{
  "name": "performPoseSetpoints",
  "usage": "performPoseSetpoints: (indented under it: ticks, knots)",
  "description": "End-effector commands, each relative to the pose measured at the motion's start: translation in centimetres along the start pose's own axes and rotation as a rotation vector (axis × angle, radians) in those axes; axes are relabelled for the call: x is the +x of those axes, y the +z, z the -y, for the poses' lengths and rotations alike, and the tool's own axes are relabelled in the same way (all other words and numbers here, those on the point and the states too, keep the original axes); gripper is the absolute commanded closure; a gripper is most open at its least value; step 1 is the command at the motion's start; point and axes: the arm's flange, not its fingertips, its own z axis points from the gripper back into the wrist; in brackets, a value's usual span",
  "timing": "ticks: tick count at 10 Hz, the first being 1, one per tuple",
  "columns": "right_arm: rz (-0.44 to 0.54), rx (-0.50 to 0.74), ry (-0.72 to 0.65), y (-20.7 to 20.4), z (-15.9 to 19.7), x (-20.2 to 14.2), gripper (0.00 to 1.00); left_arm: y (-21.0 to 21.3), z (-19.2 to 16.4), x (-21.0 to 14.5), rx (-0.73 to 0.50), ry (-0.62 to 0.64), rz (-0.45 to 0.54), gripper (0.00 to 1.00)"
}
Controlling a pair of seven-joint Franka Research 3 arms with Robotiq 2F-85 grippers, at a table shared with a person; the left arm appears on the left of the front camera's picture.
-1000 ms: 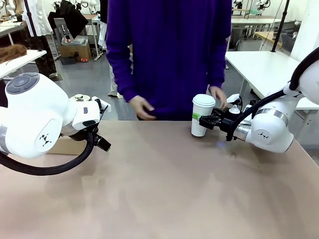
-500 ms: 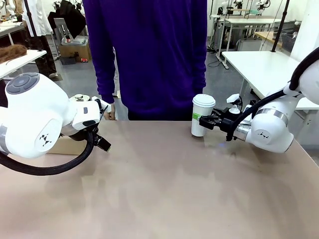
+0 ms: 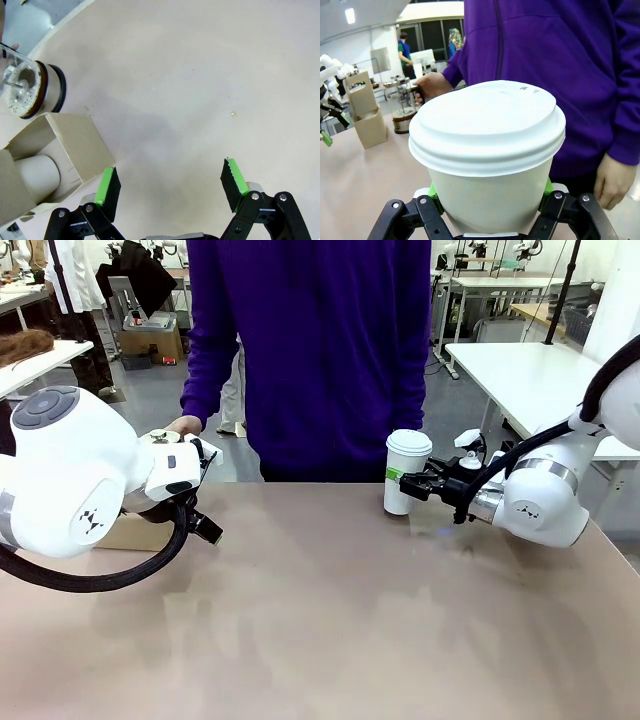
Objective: Pour a drink into a cup and package it in a carrier.
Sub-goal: When a person places the Paper Cup Lid on the 600 ml Paper Cup , lift the 600 ml Paper Cup.
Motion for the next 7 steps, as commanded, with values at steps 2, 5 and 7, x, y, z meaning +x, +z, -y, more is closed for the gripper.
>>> performPoseSetpoints:
  ticks: [2,5,7]
  knots:
    - [0.006,-0.029,0.035,-0.9,-3.2,6.2,0.2,0.0,0.0,0.0,-0.002,0.001,0.001,0.0]
    - [-0.005,-0.032,0.031,-1.9,-6.5,12.0,0.2,0.0,0.0,0.0,-0.002,0.001,0.001,0.0]
    - [-0.027,-0.022,0.037,-1.1,-8.7,16.1,0.2,0.0,0.0,0.0,-0.002,0.001,0.001,0.0]
